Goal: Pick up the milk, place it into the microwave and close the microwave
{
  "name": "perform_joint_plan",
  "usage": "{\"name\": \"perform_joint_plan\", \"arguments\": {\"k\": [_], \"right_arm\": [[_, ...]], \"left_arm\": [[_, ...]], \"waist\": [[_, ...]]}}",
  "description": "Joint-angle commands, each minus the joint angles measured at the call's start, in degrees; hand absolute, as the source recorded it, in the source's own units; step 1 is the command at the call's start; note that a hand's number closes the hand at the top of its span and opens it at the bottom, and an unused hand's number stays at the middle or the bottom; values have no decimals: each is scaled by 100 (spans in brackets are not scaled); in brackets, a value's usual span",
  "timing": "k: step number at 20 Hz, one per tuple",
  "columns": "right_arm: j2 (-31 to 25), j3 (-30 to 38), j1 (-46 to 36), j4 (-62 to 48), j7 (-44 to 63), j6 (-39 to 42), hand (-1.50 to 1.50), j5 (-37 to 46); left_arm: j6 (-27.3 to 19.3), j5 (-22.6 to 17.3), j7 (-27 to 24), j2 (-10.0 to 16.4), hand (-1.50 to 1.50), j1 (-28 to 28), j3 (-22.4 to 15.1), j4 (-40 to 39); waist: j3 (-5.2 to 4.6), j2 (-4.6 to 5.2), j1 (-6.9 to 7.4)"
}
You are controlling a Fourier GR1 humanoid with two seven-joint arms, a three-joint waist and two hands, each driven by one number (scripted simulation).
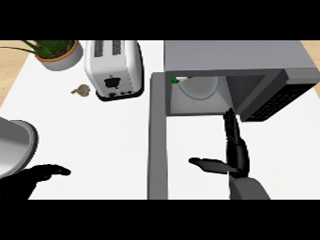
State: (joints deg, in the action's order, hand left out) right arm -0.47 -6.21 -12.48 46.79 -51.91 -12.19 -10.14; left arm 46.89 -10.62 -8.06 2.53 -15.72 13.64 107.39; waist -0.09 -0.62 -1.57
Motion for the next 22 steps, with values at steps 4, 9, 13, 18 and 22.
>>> {"name": "perform_joint_plan", "arguments": {"k": [4, 9, 13, 18, 22], "right_arm": [[-501, -235, 1750, 2099, 199, 600, 150, -312], [-674, -289, 2771, 3469, 481, 724, -150, -587], [-994, 79, 2983, 4103, 989, 724, -150, -874], [-1203, 148, 3561, 4777, 994, 661, -150, -728], [-1515, 262, 3536, 5160, 1282, 782, -150, -723]], "left_arm": [[-879, 974, 87, -247, 150, 592, -1249, -17], [-1107, 1719, -90, -251, 150, 1310, -1412, -743], [-1696, 2009, -97, -252, 150, 1573, -2265, -954], [-2392, 2399, -231, -253, 150, 2077, -3064, -1776], [-3199, 2623, -636, -252, 150, 3194, -3576, -2811]], "waist": [[1, 28, -26], [3, 53, 13], [6, 58, 67], [6, 58, 47], [2, 77, -43]]}}
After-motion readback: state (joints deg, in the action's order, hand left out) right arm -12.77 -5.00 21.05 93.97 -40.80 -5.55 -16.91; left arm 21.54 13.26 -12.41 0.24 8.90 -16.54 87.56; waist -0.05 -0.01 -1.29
